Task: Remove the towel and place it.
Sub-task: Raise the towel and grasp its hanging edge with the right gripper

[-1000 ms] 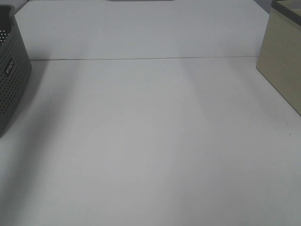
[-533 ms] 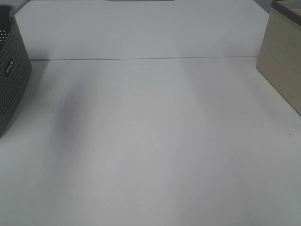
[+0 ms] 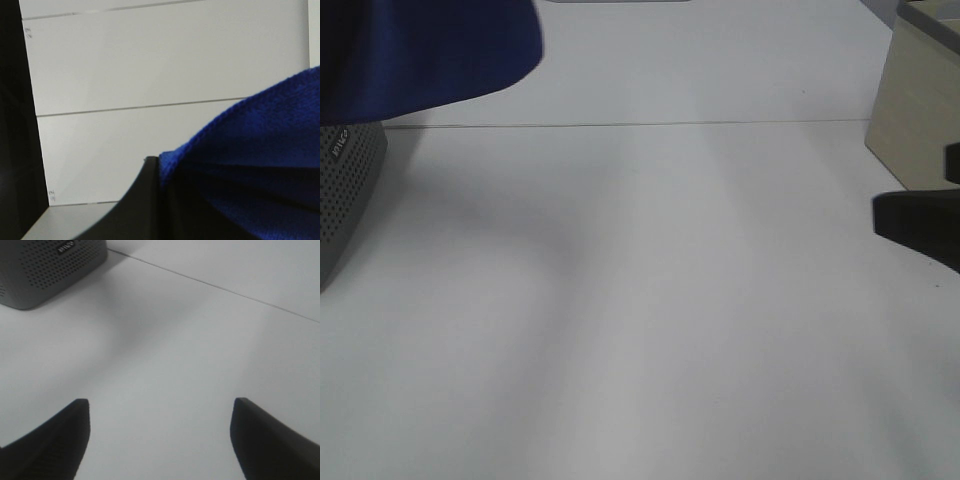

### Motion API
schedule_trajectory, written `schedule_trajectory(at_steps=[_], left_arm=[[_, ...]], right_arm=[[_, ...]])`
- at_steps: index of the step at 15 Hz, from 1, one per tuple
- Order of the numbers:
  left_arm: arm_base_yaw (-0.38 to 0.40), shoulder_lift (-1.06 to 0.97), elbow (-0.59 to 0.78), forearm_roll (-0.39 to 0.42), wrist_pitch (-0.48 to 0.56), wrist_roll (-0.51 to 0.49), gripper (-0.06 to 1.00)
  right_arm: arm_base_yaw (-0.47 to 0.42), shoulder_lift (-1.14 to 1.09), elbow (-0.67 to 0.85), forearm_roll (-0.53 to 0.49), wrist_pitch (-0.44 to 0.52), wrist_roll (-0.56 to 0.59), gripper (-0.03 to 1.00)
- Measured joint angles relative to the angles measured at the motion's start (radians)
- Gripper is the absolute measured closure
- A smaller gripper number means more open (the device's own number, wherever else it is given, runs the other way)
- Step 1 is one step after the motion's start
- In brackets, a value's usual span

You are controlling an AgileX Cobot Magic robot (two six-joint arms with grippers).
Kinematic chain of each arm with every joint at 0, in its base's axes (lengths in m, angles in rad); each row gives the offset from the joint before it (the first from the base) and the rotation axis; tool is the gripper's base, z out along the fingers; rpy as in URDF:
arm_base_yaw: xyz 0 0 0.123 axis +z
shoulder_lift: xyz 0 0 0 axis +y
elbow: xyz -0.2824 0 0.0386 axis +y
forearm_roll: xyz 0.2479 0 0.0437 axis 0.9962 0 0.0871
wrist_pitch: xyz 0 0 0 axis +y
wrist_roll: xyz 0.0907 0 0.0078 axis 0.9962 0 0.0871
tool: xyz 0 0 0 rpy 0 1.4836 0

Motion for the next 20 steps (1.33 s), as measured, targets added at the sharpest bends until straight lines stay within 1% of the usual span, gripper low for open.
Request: schedule_trajectory(at_steps=[1, 2, 3, 4, 5, 6, 8, 9, 12, 14, 18, 19, 20], left_arm=[[-0.028, 0.005, 0.000, -0.003, -0.003, 0.012, 0.94], [-0.052, 0.015, 0.000, -0.007, -0.003, 0.030, 0.94], [-0.064, 0.022, 0.000, -0.012, -0.004, 0.041, 0.94], [-0.106, 0.050, 0.000, -0.022, -0.004, 0.089, 0.94], [-0.126, 0.060, 0.000, -0.025, -0.004, 0.099, 0.94], [-0.145, 0.064, 0.000, -0.034, -0.003, 0.105, 0.94], [-0.188, 0.064, 0.000, -0.048, -0.002, 0.109, 0.94], [-0.194, 0.064, 0.000, -0.048, -0.002, 0.109, 0.94], [-0.221, 0.064, 0.000, -0.052, -0.002, 0.133, 0.94], [-0.222, 0.064, 0.000, -0.063, -0.002, 0.138, 0.94], [-0.222, 0.064, 0.000, -0.074, -0.002, 0.138, 0.94], [-0.222, 0.064, 0.000, -0.074, -0.002, 0.138, 0.94], [-0.222, 0.064, 0.000, -0.074, -0.002, 0.138, 0.94]], right_arm=[[0.000, 0.083, 0.000, 0.155, 0.007, -0.176, 0.21], [0.000, 0.156, 0.000, 0.324, 0.034, -0.369, 0.21], [0.000, 0.196, 0.000, 0.404, 0.055, -0.460, 0.21], [0.000, 0.332, -0.001, 0.642, 0.160, -0.729, 0.21], [0.000, 0.403, -0.009, 0.684, 0.205, -0.827, 0.21], [0.000, 0.477, -0.029, 0.697, 0.251, -0.879, 0.21], [0.000, 0.615, -0.109, 0.704, 0.364, -0.918, 0.21], [0.000, 0.655, -0.137, 0.706, 0.399, -0.922, 0.21], [0.000, 0.867, -0.304, 0.715, 0.573, -0.927, 0.21], [0.018, 0.993, -0.419, 0.718, 0.599, -0.900, 0.21], [0.135, 1.139, -0.620, 0.719, 0.607, -0.816, 0.21], [0.154, 1.155, -0.654, 0.711, 0.611, -0.795, 0.21], [0.171, 1.163, -0.674, 0.656, 0.612, -0.773, 0.21]])
